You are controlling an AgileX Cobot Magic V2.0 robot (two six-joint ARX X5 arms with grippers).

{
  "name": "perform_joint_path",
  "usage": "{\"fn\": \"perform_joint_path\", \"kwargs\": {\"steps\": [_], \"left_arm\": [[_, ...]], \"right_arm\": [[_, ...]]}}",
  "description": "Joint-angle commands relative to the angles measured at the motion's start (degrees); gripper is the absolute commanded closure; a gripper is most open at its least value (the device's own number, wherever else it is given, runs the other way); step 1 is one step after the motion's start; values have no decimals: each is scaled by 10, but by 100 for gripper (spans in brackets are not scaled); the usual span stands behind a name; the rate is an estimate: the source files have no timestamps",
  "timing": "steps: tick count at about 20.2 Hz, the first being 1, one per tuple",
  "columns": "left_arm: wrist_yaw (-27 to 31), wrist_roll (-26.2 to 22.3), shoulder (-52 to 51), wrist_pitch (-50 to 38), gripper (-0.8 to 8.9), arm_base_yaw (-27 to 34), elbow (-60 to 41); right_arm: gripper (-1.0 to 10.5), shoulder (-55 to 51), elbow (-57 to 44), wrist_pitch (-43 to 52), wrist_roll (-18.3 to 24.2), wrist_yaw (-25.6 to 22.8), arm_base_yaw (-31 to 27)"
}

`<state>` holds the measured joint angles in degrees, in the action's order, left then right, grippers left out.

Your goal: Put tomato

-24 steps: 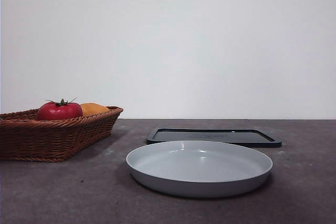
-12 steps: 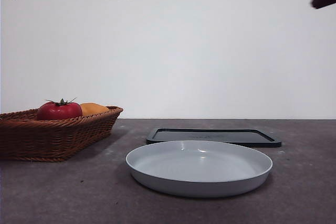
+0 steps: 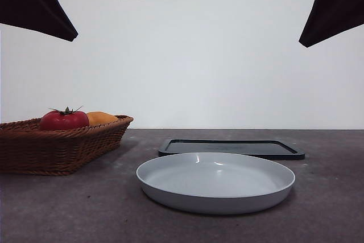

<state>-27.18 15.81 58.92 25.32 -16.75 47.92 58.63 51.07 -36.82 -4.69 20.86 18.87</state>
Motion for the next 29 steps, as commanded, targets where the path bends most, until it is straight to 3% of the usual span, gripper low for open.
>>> {"fn": "perform_joint_path", "kwargs": {"steps": [1, 3, 5, 6, 8, 21, 24, 26, 29], "left_arm": [[-3, -3, 5, -6, 754, -2, 12], [-3, -3, 5, -6, 586, -2, 12], [-3, -3, 5, -6, 314, -2, 12], [-3, -3, 5, -8, 190, -2, 12], [-3, -3, 5, -9, 94, -2, 12], [-2, -4, 5, -6, 95, -1, 14], [7, -18, 19, 42, 102, 6, 45], [27, -38, 48, 99, 102, 13, 89], [108, -83, 102, 174, 102, 17, 167]], "right_arm": [[935, 5, 9, 8, 7, -1, 3], [909, 5, 9, 8, 7, -1, 3], [696, 5, 9, 8, 6, -1, 3], [520, 5, 9, 8, 4, -1, 3], [356, 5, 9, 8, 4, -1, 3], [356, 5, 9, 8, 4, 0, 3], [356, 5, 9, 8, 4, 1, 3], [356, 5, 9, 8, 4, 1, 3], [356, 5, 9, 8, 4, 1, 3]]}}
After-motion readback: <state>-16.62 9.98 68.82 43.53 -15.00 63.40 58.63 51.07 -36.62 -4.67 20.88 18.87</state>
